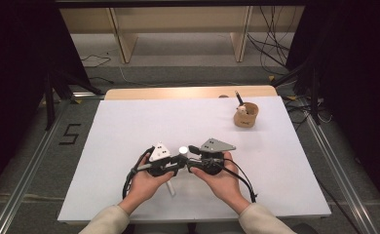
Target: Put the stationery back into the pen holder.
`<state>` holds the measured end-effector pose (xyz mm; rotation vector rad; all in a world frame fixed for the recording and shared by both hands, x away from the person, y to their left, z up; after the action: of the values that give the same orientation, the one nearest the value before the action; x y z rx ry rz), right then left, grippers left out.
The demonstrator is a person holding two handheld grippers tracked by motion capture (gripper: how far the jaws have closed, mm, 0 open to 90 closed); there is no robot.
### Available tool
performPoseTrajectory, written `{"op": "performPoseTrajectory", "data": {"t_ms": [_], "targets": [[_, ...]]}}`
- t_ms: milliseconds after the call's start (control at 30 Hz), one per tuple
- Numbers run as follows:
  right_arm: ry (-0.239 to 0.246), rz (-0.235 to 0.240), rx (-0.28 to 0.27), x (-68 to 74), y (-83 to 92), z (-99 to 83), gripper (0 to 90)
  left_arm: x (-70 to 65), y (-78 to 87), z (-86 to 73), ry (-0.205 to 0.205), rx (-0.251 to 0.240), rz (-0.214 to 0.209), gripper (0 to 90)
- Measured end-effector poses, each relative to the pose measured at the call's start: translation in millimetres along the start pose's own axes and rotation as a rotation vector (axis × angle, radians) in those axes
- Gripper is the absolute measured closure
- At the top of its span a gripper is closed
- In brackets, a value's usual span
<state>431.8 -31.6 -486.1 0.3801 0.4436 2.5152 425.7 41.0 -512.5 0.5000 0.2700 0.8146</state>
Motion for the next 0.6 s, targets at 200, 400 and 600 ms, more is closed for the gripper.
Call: {"op": "performPoseTrajectory", "data": {"t_ms": [200, 400, 600], "targets": [[0.016, -0.011, -0.024, 1.1, -1.8, 2.2, 56.0, -1.8, -1.1, 0.1, 0.001, 0.000, 0.001, 70.5], [0.020, -0.018, -0.032, 2.5, -3.0, 1.9, 61.0, -5.0, -1.4, 1.5, -0.002, -0.002, -0.004, 70.4], [0.015, -0.019, -0.047, 2.1, -1.1, 3.1, 64.4, -6.4, -0.7, 3.5, -0.004, -0.011, -0.005, 70.4]]}}
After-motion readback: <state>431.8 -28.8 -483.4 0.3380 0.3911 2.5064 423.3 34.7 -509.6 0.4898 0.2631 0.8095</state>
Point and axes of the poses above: each handheld gripper's, and its own axes: y roughly backward along the jaws, z roughly out of its top, x roughly to its left, the point moved 9 cm from there along -y, roughly forward along the jaws, and after that the axes turned 7 degrees about z, right-handed, at the moved point
